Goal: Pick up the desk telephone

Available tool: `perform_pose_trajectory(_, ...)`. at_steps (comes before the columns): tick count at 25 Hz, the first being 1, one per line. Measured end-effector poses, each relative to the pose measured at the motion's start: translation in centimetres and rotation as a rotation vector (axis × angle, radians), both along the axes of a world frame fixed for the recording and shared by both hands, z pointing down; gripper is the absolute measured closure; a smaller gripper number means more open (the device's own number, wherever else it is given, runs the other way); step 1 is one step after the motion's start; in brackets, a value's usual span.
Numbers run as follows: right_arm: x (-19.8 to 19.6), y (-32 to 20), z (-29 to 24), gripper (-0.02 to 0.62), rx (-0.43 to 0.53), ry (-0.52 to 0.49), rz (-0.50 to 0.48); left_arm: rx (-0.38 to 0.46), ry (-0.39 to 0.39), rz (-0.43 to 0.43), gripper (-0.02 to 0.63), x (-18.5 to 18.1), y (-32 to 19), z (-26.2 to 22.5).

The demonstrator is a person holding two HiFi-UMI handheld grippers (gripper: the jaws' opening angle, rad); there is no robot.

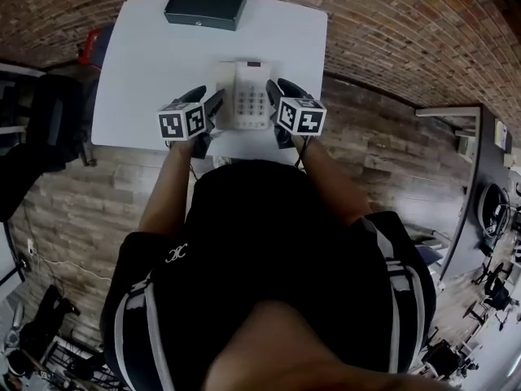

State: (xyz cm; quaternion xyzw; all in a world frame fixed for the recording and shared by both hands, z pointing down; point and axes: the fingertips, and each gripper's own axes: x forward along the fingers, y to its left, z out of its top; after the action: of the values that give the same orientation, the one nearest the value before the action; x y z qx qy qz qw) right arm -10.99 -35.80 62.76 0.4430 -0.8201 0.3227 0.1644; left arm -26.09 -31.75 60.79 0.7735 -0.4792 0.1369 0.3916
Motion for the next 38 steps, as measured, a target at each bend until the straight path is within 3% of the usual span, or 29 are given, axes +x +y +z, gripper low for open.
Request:
perform_pose_trajectory(3, -0.2, 0.1, 1.5, 0.492, -0.037, 0.014, -0.011, -0.067, 0.029, 0.022, 0.329, 0.1, -0.3, 1.9)
perform_pose_trajectory(10, -0.6, -0.3, 3.4, 0.462, -0.102, 0.008, -0.007, -0.18, 0.099, 0.087, 0.313, 0.9, -0.6, 5.2)
perform_pose_trajectory(14, -0.8, -0.4, 4.6, 0.453, -0.158, -0.037, 0.004, -0.234, 0.207, 0.111, 0.304, 1.4, -0.7, 6.0)
perform_pose_trajectory(20, -1.5, -0.2, 5.8, 0.453, -0.242, -0.113, 0.02, -0.236, 0.316, 0.166, 0.304, 2.1, -1.0, 5.8)
perform_pose_trajectory(29, -1.4, 0.0, 5.4, 0.463, -0.235, -0.093, 0.032, -0.274, 0.318, 0.178, 0.334, 1.8, -0.8, 5.9)
perform_pose_trajectory(38, -0.7, -0.6, 2.7, 0.468, -0.167, -0.083, 0.015, -0.201, 0.287, 0.212, 0.339, 2.7, -0.8, 3.3)
